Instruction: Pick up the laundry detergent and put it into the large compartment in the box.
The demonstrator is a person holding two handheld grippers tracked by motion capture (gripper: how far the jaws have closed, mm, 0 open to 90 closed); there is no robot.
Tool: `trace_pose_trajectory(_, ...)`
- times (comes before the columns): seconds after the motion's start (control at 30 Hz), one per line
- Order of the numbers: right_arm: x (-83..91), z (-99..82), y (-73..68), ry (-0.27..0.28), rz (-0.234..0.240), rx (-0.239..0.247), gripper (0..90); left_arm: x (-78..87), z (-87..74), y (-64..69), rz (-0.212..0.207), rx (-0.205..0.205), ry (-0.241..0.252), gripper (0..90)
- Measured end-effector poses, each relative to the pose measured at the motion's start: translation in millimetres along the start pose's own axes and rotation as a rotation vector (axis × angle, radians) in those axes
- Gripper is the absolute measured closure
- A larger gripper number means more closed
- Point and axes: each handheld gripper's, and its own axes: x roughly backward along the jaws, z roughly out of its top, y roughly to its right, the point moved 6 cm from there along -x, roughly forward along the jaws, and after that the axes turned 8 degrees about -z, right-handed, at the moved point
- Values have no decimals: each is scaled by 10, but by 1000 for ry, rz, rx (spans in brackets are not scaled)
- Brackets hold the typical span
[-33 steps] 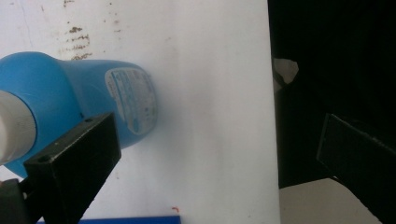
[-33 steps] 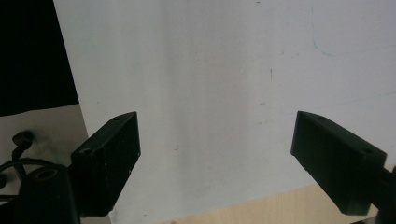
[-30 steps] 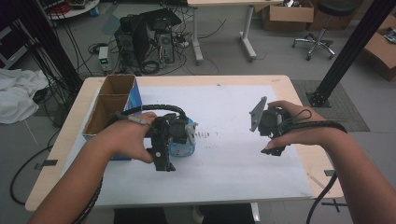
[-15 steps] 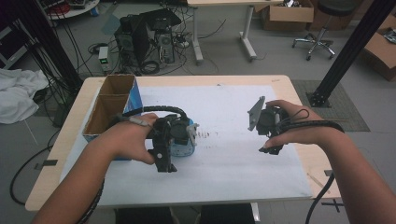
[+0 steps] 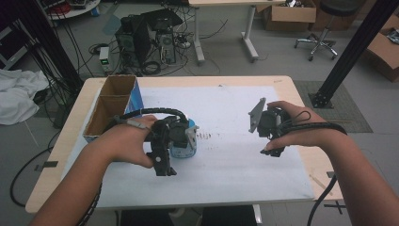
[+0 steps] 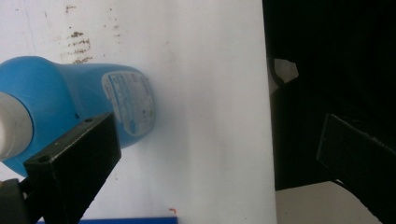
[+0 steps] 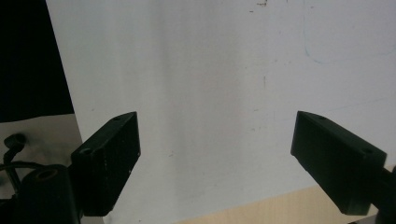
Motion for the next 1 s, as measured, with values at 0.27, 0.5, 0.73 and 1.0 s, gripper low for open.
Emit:
trace_pose_trajectory(0.27,23,30,-27,-4,-7,3,157,-24,9,44,-15,7,3,2)
trace_pose_trajectory(0.5,-2,21,-46,8,-6,4,157,-20,11,86,-23,11,-14,1)
trace_pose_trajectory(0.73,-18,14,-18,9,-7,3,157,79,38,89,-12,17,-5,1)
trace_pose_trajectory(1.0,-11,0,-15,15,-6,12,157,205,97,57,7,13,-6,2)
